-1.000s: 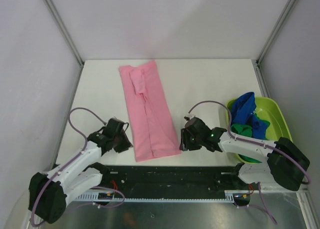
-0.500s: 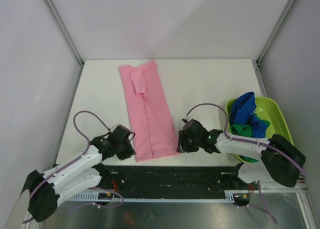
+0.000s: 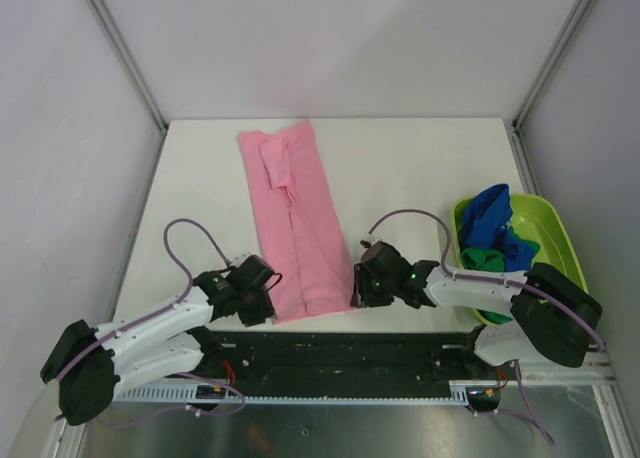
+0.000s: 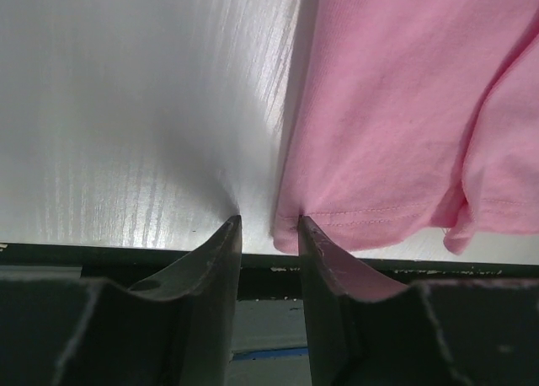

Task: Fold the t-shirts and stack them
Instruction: Grab the bottom of the folded rectangular tshirt with both arms

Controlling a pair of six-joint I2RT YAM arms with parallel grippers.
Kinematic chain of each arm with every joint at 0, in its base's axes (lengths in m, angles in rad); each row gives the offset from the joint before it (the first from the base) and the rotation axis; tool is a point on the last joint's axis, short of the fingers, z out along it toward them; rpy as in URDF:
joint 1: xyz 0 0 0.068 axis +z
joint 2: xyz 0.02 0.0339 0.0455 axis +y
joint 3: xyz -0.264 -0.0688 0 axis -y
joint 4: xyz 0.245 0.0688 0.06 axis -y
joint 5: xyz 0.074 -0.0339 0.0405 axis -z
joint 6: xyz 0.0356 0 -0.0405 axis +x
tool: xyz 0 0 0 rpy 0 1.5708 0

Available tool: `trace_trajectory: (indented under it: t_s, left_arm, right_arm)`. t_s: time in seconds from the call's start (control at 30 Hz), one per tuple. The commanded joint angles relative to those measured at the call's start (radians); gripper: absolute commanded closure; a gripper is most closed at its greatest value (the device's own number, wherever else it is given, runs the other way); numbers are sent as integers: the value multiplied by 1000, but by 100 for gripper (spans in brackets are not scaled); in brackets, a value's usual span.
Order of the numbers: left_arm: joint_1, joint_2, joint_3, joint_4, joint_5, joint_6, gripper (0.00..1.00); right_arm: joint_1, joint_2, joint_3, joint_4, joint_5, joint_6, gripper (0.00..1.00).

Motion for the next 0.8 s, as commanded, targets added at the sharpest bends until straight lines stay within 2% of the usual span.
trace_trajectory:
  t_s: [0.0,0.43,0.77]
  left_arm:
    - [-27,17,37,-13,-26,-37,62]
    - [-35,38,86,-4,-11,-20,58]
    - [-52,43,58,7,-12,-51,63]
  right_arm:
    - [13,27,-15,43,9,19,57]
    - [17,18,-17,29,26,27,75]
    - [17,16,-16,27,19,26,81]
